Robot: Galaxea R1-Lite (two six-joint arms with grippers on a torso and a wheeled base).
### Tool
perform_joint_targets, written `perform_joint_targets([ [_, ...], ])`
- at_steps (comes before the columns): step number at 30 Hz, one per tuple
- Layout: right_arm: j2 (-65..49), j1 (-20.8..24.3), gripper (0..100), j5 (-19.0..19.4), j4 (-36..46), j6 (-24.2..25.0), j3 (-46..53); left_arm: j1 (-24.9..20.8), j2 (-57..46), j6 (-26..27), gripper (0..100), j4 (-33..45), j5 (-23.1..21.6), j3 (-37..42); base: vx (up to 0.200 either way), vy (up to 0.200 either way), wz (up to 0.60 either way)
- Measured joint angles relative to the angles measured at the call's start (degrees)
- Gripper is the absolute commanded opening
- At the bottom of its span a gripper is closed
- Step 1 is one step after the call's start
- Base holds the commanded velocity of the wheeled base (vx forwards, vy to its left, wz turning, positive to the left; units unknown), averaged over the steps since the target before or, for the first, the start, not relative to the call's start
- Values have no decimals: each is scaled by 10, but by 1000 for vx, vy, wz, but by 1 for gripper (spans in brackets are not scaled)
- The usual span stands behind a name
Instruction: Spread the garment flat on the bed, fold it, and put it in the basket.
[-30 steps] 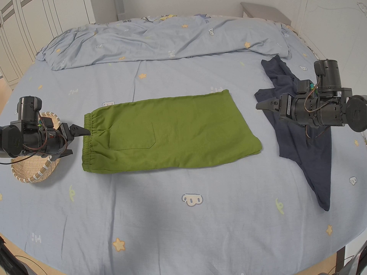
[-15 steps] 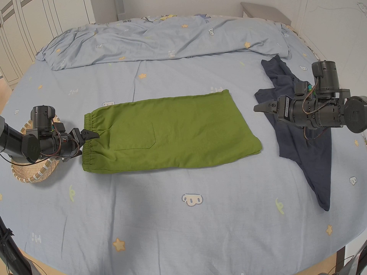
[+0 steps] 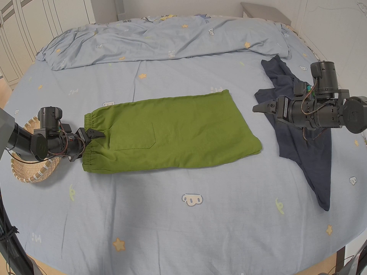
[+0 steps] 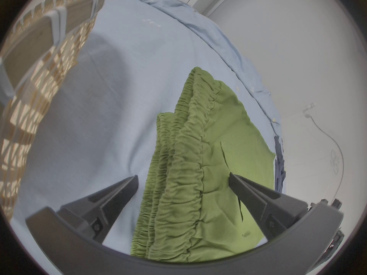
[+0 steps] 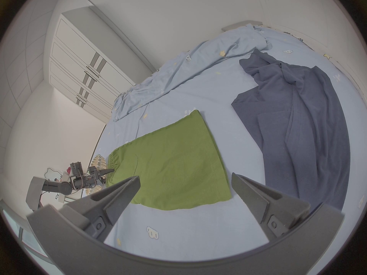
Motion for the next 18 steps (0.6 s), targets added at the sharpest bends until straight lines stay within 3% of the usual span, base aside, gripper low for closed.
perform_joint_targets([
  [6, 0, 0, 100, 0, 0, 0, 0, 6, 9, -37, 100, -16, -59, -7, 0, 0, 0],
  [12, 0, 0, 100, 0, 0, 0, 1, 11, 15, -43, 100, -32, -64, -5, 0, 0, 0],
  [13, 0, 0, 100, 0, 0, 0, 1, 11, 16, -43, 0, -32, -64, -5, 0, 0, 0],
  [18, 0, -1, 100, 0, 0, 0, 1, 14, 24, -42, 0, -32, -62, -6, 0, 0, 0],
])
